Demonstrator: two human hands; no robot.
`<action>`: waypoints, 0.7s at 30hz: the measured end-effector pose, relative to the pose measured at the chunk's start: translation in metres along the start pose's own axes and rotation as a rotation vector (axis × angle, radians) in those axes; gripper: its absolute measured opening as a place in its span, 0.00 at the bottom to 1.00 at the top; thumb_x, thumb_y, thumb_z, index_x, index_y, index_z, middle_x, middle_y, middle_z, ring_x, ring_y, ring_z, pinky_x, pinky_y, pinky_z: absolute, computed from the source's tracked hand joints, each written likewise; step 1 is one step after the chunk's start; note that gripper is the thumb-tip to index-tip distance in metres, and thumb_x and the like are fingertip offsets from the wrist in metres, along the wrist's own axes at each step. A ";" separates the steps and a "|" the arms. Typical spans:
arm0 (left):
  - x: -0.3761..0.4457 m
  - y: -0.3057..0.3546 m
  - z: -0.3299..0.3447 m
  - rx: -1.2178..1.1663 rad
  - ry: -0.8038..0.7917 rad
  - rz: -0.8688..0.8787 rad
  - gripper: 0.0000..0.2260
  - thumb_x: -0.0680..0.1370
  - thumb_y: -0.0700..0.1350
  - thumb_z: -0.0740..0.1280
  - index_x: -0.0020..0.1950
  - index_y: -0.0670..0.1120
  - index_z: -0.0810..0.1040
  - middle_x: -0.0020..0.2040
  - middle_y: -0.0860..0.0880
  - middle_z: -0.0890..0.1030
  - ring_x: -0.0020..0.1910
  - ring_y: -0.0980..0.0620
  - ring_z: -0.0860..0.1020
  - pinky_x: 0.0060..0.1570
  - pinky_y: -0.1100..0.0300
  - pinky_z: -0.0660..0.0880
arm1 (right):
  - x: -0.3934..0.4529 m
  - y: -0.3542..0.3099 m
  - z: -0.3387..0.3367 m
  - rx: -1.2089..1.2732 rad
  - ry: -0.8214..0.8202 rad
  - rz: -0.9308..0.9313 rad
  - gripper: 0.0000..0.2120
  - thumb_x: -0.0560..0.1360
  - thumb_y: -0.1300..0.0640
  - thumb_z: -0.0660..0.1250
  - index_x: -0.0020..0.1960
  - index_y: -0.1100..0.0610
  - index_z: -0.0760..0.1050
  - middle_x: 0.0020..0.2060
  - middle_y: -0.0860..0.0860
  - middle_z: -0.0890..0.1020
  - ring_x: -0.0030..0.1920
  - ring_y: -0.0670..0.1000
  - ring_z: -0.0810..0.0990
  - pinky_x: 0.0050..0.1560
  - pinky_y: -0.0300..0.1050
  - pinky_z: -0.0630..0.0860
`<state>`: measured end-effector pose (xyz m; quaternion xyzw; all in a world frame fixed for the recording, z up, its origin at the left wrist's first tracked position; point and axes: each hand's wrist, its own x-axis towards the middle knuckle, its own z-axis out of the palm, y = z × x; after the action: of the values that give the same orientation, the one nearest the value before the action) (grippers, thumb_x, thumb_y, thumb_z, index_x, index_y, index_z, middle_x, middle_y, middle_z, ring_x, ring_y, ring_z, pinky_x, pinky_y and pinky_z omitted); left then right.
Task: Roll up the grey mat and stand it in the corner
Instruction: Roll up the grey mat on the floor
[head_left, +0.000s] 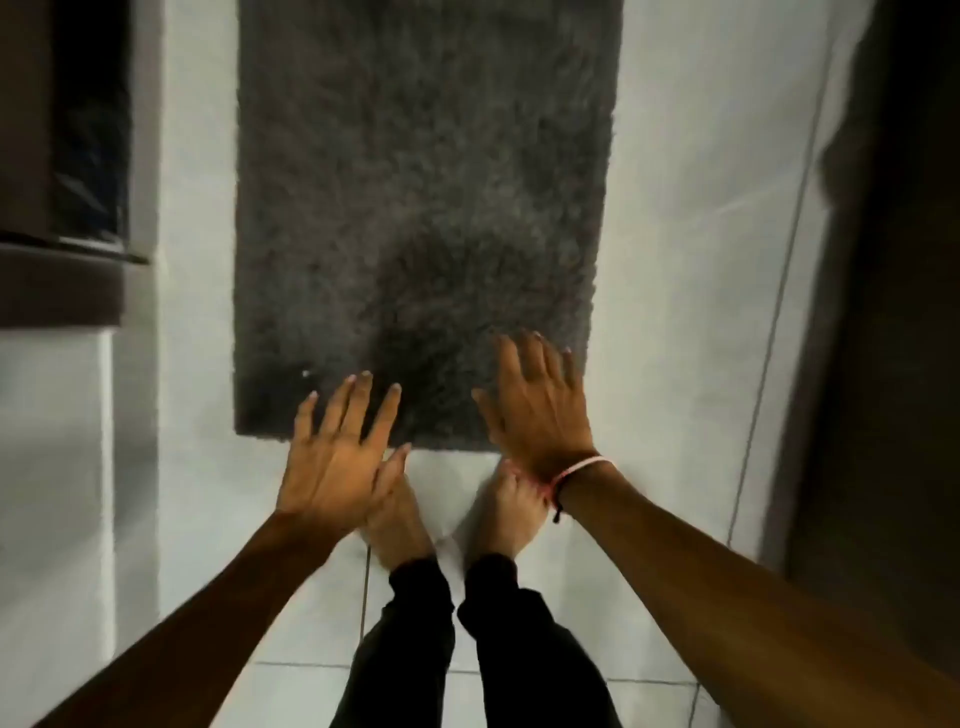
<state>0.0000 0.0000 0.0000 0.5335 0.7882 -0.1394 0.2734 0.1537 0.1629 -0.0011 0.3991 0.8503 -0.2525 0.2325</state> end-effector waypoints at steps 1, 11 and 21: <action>0.008 -0.004 0.028 0.005 -0.068 0.009 0.35 0.80 0.63 0.40 0.79 0.46 0.66 0.77 0.38 0.70 0.75 0.38 0.70 0.73 0.37 0.66 | 0.010 -0.003 0.032 0.005 -0.025 -0.002 0.31 0.82 0.43 0.58 0.79 0.55 0.56 0.78 0.61 0.63 0.80 0.63 0.58 0.79 0.68 0.53; 0.075 -0.029 0.153 0.230 -0.062 0.234 0.29 0.73 0.47 0.70 0.73 0.41 0.71 0.69 0.34 0.75 0.68 0.36 0.75 0.64 0.32 0.71 | 0.026 -0.007 0.195 -0.178 -0.131 -0.093 0.44 0.71 0.57 0.66 0.82 0.59 0.49 0.79 0.72 0.50 0.80 0.71 0.46 0.77 0.72 0.51; 0.090 -0.052 0.118 0.124 -0.013 0.257 0.26 0.74 0.37 0.67 0.72 0.47 0.71 0.61 0.43 0.80 0.56 0.42 0.81 0.38 0.49 0.80 | 0.039 0.001 0.149 -0.298 -0.008 -0.120 0.23 0.73 0.59 0.70 0.68 0.55 0.77 0.64 0.62 0.81 0.65 0.63 0.79 0.73 0.75 0.62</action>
<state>-0.0401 -0.0123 -0.1516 0.6450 0.7015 -0.1550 0.2605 0.1612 0.0939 -0.1385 0.3077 0.8997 -0.1384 0.2769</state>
